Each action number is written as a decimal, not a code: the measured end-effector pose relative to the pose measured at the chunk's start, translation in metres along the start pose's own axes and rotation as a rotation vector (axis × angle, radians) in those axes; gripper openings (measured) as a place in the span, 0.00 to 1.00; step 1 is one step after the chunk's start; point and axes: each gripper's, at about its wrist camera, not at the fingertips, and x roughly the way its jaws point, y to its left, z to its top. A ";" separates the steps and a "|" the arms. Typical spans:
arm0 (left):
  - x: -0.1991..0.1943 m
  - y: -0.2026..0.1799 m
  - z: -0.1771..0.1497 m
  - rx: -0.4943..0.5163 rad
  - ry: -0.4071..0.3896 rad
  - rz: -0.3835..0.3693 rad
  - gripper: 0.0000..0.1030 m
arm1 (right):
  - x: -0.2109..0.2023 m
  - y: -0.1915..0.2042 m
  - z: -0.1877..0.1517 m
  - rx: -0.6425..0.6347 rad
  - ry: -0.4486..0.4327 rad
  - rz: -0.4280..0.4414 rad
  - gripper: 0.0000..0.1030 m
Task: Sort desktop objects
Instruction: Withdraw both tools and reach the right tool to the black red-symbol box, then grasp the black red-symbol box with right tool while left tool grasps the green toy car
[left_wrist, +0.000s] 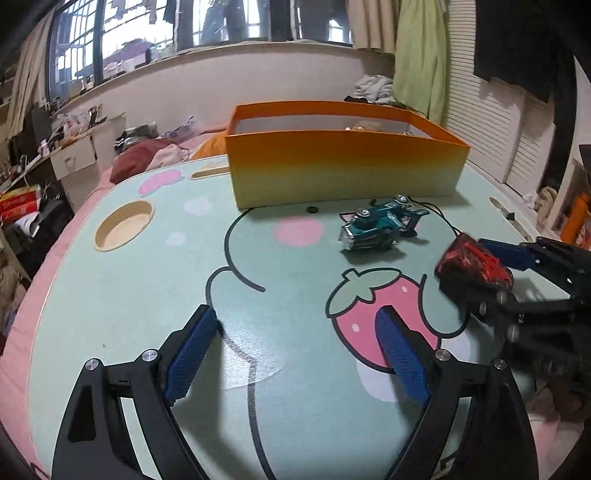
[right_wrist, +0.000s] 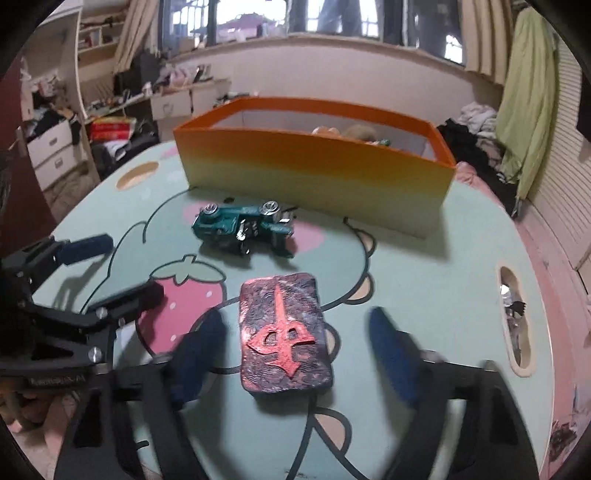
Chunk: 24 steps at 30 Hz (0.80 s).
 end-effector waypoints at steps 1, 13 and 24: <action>0.000 0.000 0.000 0.003 -0.001 0.000 0.85 | -0.001 -0.001 -0.001 0.003 -0.010 -0.003 0.38; -0.001 -0.007 0.016 0.051 -0.008 -0.073 0.85 | -0.033 -0.037 -0.001 0.235 -0.142 0.009 0.37; 0.028 -0.056 0.071 0.304 0.037 -0.156 0.84 | -0.039 -0.044 0.001 0.256 -0.155 0.021 0.37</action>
